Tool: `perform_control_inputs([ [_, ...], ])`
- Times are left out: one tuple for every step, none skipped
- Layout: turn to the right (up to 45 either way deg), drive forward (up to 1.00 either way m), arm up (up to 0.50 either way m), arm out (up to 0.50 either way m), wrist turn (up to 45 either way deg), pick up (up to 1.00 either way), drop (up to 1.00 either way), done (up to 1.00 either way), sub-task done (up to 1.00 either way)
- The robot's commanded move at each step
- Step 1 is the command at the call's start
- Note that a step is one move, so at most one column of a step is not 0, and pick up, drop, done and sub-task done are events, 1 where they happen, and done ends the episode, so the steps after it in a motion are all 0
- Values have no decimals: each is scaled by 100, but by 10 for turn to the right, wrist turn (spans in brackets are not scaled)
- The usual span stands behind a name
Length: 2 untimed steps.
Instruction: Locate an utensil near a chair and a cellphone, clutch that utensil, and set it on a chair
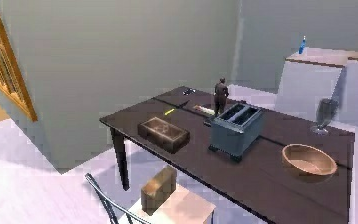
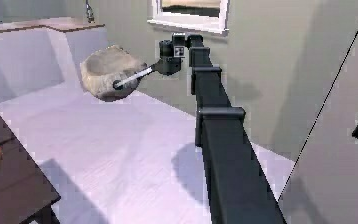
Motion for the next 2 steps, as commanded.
perform_control_inputs([
  [-450,0,0,0,0,0,0,0,0],
  [-30,0,0,0,0,0,0,0,0],
])
